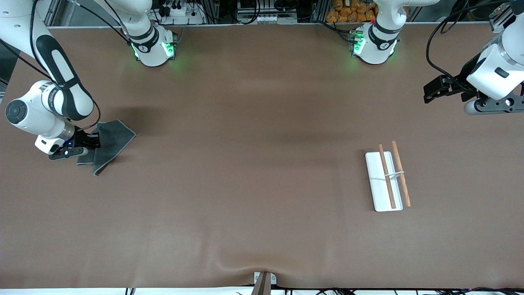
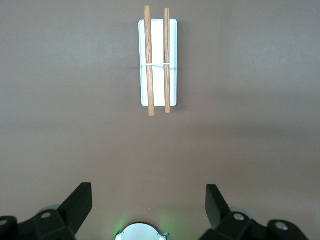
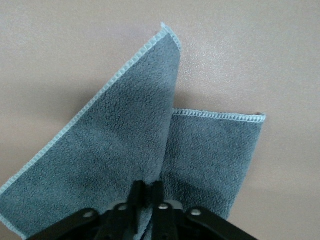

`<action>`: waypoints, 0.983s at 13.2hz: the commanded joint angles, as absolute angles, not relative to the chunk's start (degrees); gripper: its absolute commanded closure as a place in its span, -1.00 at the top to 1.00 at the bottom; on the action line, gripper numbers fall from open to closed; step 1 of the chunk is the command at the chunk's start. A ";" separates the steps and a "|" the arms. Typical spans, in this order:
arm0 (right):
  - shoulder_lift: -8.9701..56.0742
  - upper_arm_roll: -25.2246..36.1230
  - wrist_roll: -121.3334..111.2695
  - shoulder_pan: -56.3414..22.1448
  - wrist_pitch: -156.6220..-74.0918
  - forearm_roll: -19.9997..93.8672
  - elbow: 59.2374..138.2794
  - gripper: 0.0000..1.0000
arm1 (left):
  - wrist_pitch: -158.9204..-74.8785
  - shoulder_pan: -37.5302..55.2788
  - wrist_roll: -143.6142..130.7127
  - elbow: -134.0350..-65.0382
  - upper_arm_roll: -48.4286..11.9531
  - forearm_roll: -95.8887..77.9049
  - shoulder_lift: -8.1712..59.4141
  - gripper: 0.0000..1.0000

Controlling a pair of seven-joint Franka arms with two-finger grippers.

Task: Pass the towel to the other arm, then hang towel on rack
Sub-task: 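Lower the right gripper onto the grey towel and close on it, then lift the towel with the right gripper while the left gripper approaches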

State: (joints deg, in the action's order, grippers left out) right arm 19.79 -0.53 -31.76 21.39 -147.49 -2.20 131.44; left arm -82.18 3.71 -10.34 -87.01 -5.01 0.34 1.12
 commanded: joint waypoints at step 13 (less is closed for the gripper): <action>12.75 -1.84 -19.11 16.27 -115.27 6.06 121.31 -1.00 | -81.48 3.87 -9.58 -86.48 -4.83 -0.35 1.23 1.00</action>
State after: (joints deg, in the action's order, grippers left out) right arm 14.11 -1.85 -23.82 17.63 -121.05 4.50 123.80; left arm -82.18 3.82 -10.34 -87.01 -4.98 0.34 1.28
